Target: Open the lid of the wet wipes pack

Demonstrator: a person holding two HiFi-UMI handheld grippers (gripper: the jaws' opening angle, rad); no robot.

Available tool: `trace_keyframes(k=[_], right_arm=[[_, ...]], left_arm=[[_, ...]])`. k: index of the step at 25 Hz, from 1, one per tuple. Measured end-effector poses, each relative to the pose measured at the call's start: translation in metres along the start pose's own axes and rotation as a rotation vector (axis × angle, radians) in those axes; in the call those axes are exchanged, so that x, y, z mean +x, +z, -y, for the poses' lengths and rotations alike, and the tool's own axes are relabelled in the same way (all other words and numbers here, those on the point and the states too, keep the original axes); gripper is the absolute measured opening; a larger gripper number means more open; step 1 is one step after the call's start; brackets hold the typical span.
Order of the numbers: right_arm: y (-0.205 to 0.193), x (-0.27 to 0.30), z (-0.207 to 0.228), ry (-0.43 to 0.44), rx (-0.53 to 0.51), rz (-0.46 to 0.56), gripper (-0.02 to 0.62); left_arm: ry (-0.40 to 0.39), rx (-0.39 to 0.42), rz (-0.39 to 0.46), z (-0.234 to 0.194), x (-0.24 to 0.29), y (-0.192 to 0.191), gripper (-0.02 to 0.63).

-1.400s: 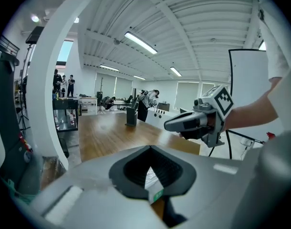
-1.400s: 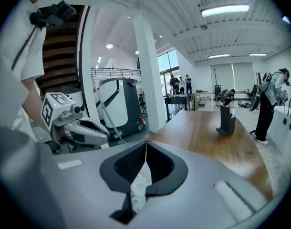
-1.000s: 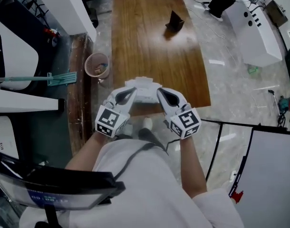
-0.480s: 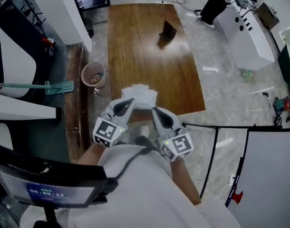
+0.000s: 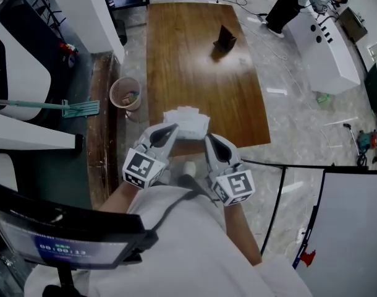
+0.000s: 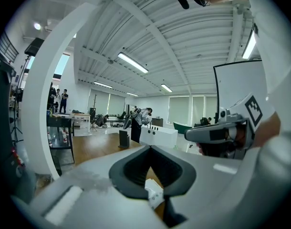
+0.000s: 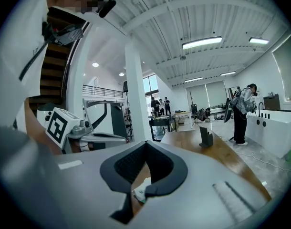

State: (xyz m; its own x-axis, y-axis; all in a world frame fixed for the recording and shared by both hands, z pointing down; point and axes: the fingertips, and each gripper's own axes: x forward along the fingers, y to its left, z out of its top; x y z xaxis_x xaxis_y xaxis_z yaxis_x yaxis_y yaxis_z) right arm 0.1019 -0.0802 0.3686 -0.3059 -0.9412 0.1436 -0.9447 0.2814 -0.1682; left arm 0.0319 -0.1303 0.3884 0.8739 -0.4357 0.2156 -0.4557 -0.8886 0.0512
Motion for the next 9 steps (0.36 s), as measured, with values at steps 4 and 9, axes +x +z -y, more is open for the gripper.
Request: trace_keyframes(k=[4,9], right_arm=[[0.0019,0.0022,-0.0011,-0.002,-0.013,-0.003,0.008],[0.0018,0.0041,0.0011,-0.004,-0.020,-0.001,0.008]], left_arm=[[0.006,-0.002,-0.002,-0.0017,-0.0022,-0.0020,0.006],[0.008,0.006,-0.002,-0.0033,-0.0001,-0.0004,0.006]])
